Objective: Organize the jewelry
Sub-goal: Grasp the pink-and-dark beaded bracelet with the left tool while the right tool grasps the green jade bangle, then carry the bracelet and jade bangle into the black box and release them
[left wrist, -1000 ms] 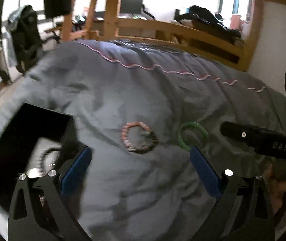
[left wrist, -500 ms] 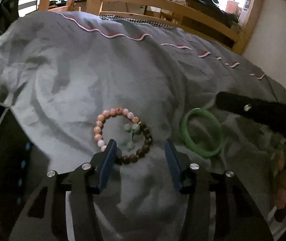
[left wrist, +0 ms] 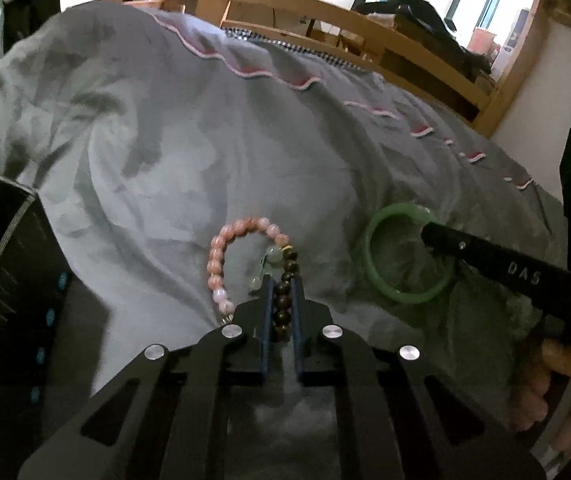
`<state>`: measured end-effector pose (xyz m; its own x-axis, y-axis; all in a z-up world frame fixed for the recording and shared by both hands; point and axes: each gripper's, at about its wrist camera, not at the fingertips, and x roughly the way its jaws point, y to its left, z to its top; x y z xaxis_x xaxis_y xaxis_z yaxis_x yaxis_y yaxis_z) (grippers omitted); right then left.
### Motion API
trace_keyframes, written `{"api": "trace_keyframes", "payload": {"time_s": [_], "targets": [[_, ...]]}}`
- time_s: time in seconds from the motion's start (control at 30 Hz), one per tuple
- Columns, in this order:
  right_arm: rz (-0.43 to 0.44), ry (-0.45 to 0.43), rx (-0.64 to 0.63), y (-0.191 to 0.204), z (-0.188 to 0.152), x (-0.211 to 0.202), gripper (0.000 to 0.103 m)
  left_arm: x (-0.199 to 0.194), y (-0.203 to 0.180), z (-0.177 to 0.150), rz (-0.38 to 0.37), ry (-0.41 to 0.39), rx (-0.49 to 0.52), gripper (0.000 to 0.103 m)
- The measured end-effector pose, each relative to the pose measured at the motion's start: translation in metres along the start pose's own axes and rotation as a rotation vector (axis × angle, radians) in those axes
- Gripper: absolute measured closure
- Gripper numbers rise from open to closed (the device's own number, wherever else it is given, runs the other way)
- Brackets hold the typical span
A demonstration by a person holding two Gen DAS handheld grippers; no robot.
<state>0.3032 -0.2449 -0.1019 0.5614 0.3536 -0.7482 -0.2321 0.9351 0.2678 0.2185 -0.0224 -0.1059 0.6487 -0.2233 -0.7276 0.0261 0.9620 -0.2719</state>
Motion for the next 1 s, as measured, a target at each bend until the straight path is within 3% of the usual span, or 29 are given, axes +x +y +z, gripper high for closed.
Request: {"api": "trace_keyframes", "payload": {"time_s": [0.17, 0.47, 0.8, 1.0], "targets": [[0.028, -0.072, 0.002, 0.005, 0.012, -0.021, 0.092, -0.011, -0.001, 0.003, -0.014, -0.026, -0.010, 0.095], [0.054, -0.107, -0.028, 0.019, 0.020, -0.034, 0.092, -0.041, -0.001, 0.012, -0.026, -0.089, -0.026, 0.095], [0.072, -0.125, -0.101, 0.046, 0.021, -0.046, 0.092, -0.085, -0.009, 0.023, 0.013, -0.189, -0.016, 0.095], [0.098, -0.120, -0.132, 0.066, 0.019, -0.052, 0.092, -0.107, -0.002, 0.024, 0.063, -0.204, -0.052, 0.095]]}}
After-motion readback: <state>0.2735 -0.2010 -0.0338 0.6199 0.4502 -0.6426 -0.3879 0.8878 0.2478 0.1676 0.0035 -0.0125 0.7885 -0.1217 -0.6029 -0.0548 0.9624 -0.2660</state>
